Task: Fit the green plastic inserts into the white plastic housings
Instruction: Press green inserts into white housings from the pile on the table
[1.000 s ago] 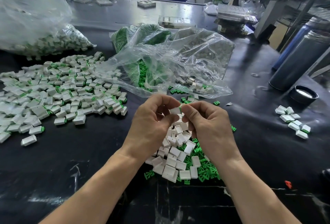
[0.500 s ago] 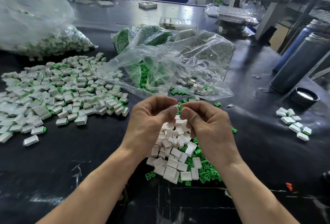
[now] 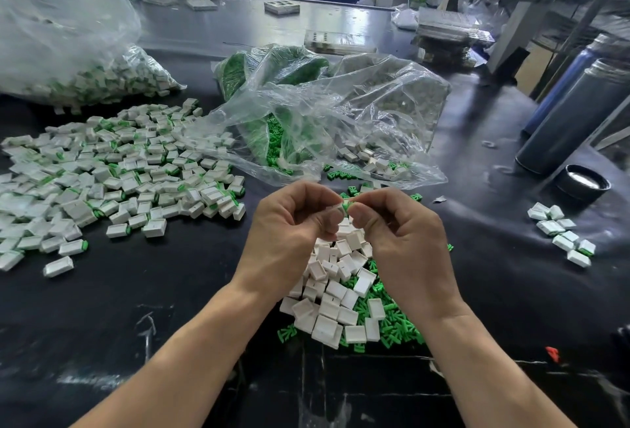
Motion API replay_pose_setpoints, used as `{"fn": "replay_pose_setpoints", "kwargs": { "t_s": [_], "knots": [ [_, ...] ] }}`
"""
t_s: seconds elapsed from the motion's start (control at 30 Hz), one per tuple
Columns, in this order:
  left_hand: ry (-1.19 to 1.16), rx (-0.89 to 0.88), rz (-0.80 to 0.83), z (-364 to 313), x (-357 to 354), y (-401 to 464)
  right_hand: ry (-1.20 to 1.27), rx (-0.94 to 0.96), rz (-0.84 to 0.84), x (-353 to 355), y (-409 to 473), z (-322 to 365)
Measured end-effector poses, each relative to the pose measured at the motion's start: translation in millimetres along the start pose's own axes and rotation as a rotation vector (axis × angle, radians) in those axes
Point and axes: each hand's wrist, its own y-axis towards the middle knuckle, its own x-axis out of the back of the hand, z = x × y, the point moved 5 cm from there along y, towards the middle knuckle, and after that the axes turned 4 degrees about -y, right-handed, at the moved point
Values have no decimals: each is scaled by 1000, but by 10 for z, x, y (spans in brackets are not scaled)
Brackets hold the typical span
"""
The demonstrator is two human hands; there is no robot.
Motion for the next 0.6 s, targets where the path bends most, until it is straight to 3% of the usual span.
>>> {"fn": "replay_pose_setpoints", "kwargs": {
  "t_s": [0.6],
  "knots": [
    [177, -59, 0, -49, 27, -39, -159, 62, 58, -47, -27, 62]
  ]
}}
